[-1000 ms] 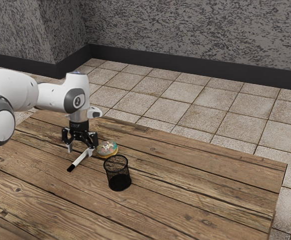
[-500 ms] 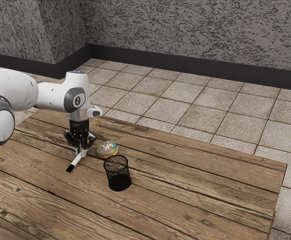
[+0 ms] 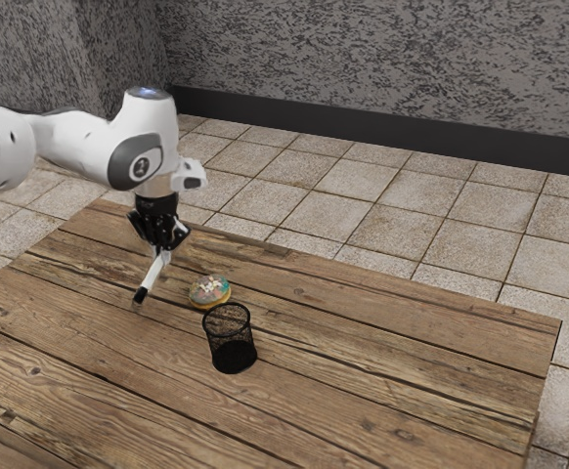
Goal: Put the marker into the pen holder.
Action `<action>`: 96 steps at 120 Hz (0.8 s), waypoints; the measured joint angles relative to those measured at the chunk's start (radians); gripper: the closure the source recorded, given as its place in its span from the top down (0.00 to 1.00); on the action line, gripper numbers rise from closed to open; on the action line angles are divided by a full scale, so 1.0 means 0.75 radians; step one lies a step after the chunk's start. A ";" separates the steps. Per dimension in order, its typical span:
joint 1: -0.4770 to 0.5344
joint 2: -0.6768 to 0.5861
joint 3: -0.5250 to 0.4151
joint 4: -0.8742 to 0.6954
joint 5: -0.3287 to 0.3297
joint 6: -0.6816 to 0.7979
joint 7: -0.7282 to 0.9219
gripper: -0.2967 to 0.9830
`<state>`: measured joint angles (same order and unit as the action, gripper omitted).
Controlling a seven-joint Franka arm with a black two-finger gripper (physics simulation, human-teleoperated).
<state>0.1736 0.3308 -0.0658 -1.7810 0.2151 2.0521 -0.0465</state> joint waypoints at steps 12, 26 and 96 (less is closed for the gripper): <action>-0.005 -0.214 -0.095 -0.178 0.127 0.133 -0.026 0.15; -0.017 -0.380 -0.155 -0.407 0.203 0.378 -0.071 0.15; -0.018 -0.562 -0.312 -0.722 0.227 0.826 -0.499 0.16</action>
<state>0.1605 -0.0911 -0.2995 -2.3225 0.3857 2.6714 -0.4206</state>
